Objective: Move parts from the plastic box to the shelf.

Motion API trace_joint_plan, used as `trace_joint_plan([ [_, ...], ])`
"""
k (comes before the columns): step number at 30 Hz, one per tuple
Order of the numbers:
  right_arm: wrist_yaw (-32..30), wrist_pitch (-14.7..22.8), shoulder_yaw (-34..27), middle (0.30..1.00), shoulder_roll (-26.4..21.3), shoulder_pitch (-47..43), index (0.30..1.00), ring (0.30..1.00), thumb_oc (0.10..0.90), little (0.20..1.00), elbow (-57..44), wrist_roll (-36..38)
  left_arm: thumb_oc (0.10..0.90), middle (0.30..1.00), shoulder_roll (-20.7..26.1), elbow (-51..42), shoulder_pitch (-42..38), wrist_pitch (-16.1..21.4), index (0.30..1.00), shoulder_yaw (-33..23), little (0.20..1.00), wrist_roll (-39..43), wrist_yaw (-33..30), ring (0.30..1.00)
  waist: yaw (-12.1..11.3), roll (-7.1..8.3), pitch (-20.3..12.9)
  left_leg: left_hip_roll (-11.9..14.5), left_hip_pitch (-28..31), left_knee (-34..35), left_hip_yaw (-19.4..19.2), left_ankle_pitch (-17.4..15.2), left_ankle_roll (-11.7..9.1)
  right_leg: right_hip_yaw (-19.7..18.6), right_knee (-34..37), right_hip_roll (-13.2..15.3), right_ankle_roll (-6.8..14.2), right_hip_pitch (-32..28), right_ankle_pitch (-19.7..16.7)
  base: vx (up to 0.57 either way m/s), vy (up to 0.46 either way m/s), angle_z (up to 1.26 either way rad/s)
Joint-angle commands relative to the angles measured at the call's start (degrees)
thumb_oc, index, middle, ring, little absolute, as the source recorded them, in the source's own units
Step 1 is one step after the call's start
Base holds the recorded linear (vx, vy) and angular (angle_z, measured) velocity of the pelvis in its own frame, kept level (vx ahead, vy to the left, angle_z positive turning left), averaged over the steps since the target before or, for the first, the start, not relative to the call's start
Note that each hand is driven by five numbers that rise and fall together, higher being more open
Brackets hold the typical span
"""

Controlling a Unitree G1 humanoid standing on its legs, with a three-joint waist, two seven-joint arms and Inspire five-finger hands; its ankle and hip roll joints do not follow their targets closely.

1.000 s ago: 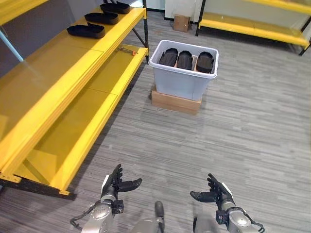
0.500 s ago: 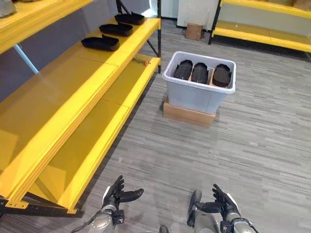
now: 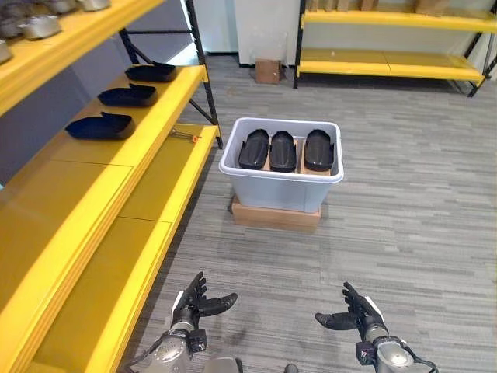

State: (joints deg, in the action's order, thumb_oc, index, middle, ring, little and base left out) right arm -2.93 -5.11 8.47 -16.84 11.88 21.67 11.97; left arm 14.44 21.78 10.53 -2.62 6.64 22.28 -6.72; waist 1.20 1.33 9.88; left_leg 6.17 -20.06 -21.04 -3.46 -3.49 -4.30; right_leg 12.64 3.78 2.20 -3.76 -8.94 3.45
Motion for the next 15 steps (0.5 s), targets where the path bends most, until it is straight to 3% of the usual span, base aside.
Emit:
trace_joint_plan([
  [1, 0.53, 4.1, -0.38, 1.0, -2.26, -1.3, 1.0, 1.0, 0.9, 1.0, -3.05, 0.42, 0.9, 1.0, 1.98, -5.12, -0.56, 3.43, 1.0, -1.86, 1.0, -0.06, -0.32, 1.0, -3.13, -2.18, 0.84, 1.57, 9.53, 21.42, -2.54, 14.56, -1.44, 0.61, 1.22, -0.49, 8.26, 3.52, -2.56, 0.31, 0.075, -0.01],
  [2, 0.5, 4.34, -0.43, 1.0, -2.44, -1.22, 1.0, 1.0, 0.9, 1.0, -2.62, 0.0, 0.9, 1.0, 1.9, -4.85, -0.52, 3.55, 1.0, -1.86, 1.0, -0.47, -0.35, 1.0, -3.4, -2.59, 1.04, 1.65, 7.52, 25.06, -2.81, 15.91, -2.18, 0.36, 1.22, -1.09, 8.37, 2.74, -1.79, 0.22, 0.036, -0.11],
  [5, 0.65, 4.48, -0.4, 1.0, -2.62, -1.39, 1.0, 1.0, 0.9, 1.0, -1.93, -0.64, 0.9, 1.0, 1.76, -4.49, 0.36, 3.77, 1.0, -2.69, 1.0, -0.24, -0.26, 1.0, -4.36, -3.14, 1.06, 1.24, 4.18, 26.04, -2.54, 17.92, -3.93, -1.89, 1.22, -3.03, 7.95, -0.32, 0.13, 0.36, 0.071, -0.39],
  [8, 1.55, 4.35, 0.19, 1.0, -2.02, -0.91, 1.0, 1.0, 0.9, 1.0, -2.0, -1.18, 0.9, 1.0, 1.95, -4.89, 1.43, 3.8, 1.0, -3.3, 1.0, 0.63, -0.45, 1.0, -5.51, -3.1, -0.26, 1.9, 6.48, 26.04, -1.77, 20.48, -3.93, -5.39, 1.22, -3.85, 7.35, -4.38, 3.06, 0.47, 0.165, -0.88],
  [12, 1.46, 4.2, 0.52, 1.0, -1.01, -1.0, 1.0, 1.0, 0.9, 1.0, -2.3, -0.86, 0.9, 1.0, 2.73, -5.29, 1.24, 3.69, 1.0, -3.23, 1.0, 0.71, -0.89, 1.0, -5.92, -1.45, -0.91, 1.26, 7.91, 25.83, -2.78, 19.81, -2.31, -5.52, 1.16, -2.26, 7.76, -6.37, 4.01, 0.27, 0.127, -0.49],
  [13, 1.45, 4.2, 0.69, 1.0, -0.58, -1.39, 1.0, 1.0, 0.9, 1.0, -2.53, -0.41, 0.9, 1.0, 3.18, -5.2, 0.73, 3.58, 1.0, -3.13, 1.0, 0.75, -1.15, 1.0, -6.16, -0.26, -1.22, 0.18, 7.12, 23.23, -3.29, 17.73, -0.59, -5.31, -0.87, -0.77, 8.39, -6.37, 4.58, 0.25, 0.125, -0.14],
  [15, 1.57, 4.21, 0.75, 1.0, -0.46, -1.45, 1.0, 1.0, 0.9, 1.0, -3.0, -0.35, 0.9, 1.0, 3.55, -5.47, 0.55, 3.57, 1.0, -3.06, 1.0, 0.87, -1.27, 1.0, -6.26, 0.45, -1.71, -0.45, 6.35, 21.38, -3.46, 16.34, 0.14, -5.11, -1.83, 0.12, 9.03, -6.12, 4.55, 0.22, 0.136, 0.08],
])
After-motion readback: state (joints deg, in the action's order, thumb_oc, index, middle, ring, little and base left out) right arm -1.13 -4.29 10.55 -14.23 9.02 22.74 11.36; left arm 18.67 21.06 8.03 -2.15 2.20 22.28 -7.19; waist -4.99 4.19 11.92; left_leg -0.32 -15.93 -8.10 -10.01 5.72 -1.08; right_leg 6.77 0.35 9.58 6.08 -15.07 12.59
